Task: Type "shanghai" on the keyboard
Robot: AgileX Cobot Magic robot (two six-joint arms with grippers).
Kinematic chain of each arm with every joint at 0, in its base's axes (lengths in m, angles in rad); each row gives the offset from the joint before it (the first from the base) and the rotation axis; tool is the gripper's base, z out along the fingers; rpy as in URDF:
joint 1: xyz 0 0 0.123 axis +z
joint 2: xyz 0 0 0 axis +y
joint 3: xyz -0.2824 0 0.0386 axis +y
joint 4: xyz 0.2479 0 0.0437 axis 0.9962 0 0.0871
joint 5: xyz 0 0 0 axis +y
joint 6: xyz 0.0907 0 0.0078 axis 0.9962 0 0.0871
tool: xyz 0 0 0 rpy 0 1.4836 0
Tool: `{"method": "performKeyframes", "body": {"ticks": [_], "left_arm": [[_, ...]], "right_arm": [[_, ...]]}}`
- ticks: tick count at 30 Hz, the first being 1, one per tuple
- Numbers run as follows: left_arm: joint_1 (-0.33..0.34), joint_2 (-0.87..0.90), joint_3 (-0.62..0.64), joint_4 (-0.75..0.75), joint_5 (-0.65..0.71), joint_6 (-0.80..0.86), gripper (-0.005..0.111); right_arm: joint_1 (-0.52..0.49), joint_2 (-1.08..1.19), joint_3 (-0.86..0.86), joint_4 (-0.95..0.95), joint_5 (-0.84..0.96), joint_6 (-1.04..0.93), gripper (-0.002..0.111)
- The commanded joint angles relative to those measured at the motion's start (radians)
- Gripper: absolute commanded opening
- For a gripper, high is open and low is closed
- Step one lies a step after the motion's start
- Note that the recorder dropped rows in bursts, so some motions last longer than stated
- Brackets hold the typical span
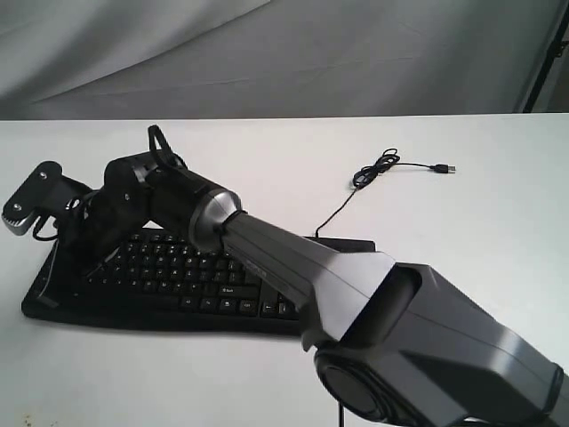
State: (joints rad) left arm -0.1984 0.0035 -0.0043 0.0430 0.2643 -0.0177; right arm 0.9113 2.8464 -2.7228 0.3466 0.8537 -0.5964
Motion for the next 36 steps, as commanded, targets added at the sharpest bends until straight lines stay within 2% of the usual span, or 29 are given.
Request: {"method": "performKeyframes", "body": {"ticks": [1,36], "left_arm": [[-0.004,-0.003,0.004,0.001,-0.005,0.0,0.0],[-0.004,-0.003,0.004,0.001,-0.005,0.0,0.0]], "right_arm": [[-0.004,0.008,-0.006,-0.001,0.001,0.01,0.0],[-0.008,-0.016,-0.008,-0.078,-0.011,0.029,0.0]]}}
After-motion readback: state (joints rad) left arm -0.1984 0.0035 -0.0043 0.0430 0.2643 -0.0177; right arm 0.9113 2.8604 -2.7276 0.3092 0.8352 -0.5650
